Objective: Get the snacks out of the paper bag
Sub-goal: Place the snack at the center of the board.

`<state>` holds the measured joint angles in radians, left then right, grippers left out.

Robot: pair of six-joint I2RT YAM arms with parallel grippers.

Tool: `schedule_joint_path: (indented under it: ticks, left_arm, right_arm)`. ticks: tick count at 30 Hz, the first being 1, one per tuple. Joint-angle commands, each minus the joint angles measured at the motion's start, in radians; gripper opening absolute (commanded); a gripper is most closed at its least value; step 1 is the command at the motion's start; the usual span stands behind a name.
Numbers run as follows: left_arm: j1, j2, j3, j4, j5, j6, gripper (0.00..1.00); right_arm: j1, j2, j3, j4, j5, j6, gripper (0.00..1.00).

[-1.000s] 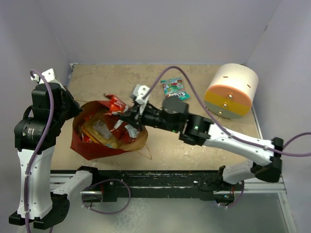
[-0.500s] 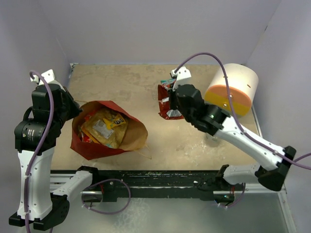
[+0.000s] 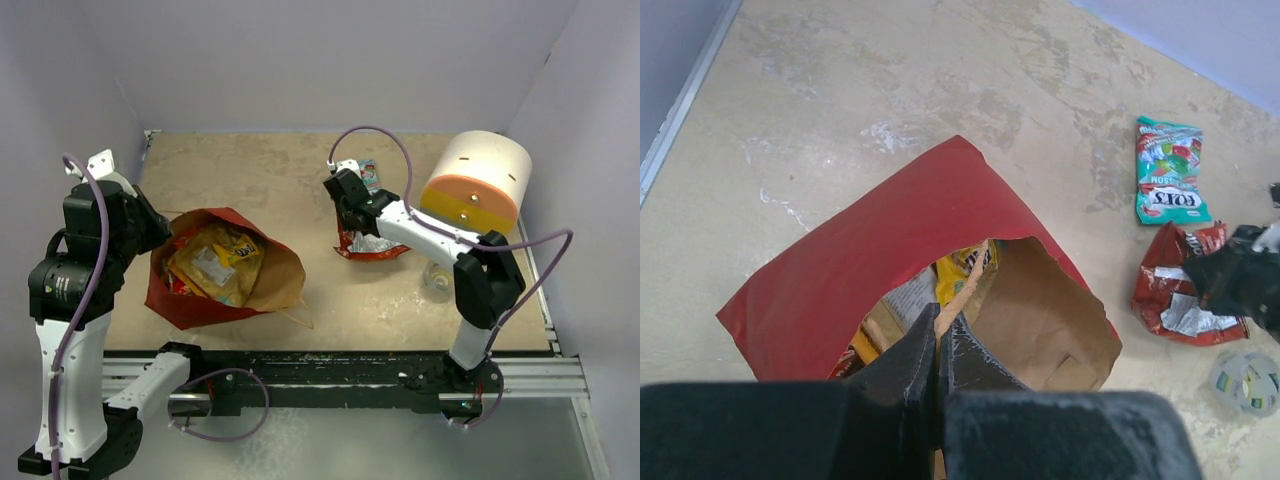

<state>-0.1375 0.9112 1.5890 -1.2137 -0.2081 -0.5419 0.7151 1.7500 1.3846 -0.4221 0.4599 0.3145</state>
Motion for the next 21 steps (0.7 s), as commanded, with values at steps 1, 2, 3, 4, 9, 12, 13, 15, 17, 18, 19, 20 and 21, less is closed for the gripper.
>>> schedule_joint_path:
  ticks: [1, 2, 3, 4, 9, 12, 13, 15, 17, 18, 19, 20, 21]
  left_arm:
    - [0.001, -0.027, -0.008, 0.043, 0.039, -0.033, 0.0]
    - [0.001, -0.033, -0.012, 0.042, 0.041, -0.036, 0.0]
    - [0.001, -0.039, -0.018, 0.045, 0.046, -0.038, 0.0]
    - [0.001, -0.045, -0.023, 0.047, 0.054, -0.039, 0.0]
    - [0.001, -0.045, -0.039, 0.029, 0.073, -0.081, 0.0]
    - [0.001, -0.05, -0.057, 0.012, 0.06, -0.105, 0.0]
    - [0.001, -0.05, -0.058, 0.005, 0.051, -0.105, 0.0]
    - [0.001, -0.043, -0.053, -0.005, 0.052, -0.092, 0.0]
    - [0.001, -0.033, -0.044, -0.016, 0.056, -0.07, 0.0]
    - [0.001, -0.029, -0.043, -0.018, 0.063, -0.058, 0.0]
    - [0.001, -0.023, -0.041, -0.024, 0.071, -0.049, 0.0]
    - [0.0, -0.023, -0.042, -0.029, 0.077, -0.046, 0.0]
    - [0.001, -0.024, -0.048, -0.03, 0.083, -0.045, 0.0]
  right_arm:
    - [-0.014, 0.021, 0.053, 0.023, 0.067, -0.025, 0.0]
    - [-0.014, 0.035, 0.054, 0.016, 0.064, -0.02, 0.0]
    - [-0.014, 0.041, 0.051, 0.014, 0.039, -0.015, 0.03]
    - [-0.015, 0.045, 0.045, 0.012, 0.0, -0.005, 0.09]
    - [-0.015, 0.011, -0.015, -0.02, -0.129, 0.08, 0.46]
    - [-0.015, -0.023, -0.036, -0.053, -0.169, 0.087, 0.64]
    - [-0.015, -0.034, -0.029, -0.083, -0.157, 0.083, 0.66]
    - [-0.015, -0.073, -0.021, -0.122, -0.139, 0.087, 0.68]
    - [-0.015, -0.128, -0.024, -0.129, -0.155, 0.087, 0.69]
    - [-0.013, -0.156, -0.027, -0.106, -0.177, 0.073, 0.69]
    - [-0.007, -0.185, -0.04, -0.086, -0.221, 0.076, 0.69]
    - [-0.002, -0.217, -0.054, -0.055, -0.265, 0.082, 0.69]
    - [0.012, -0.249, -0.075, -0.016, -0.305, 0.088, 0.69]
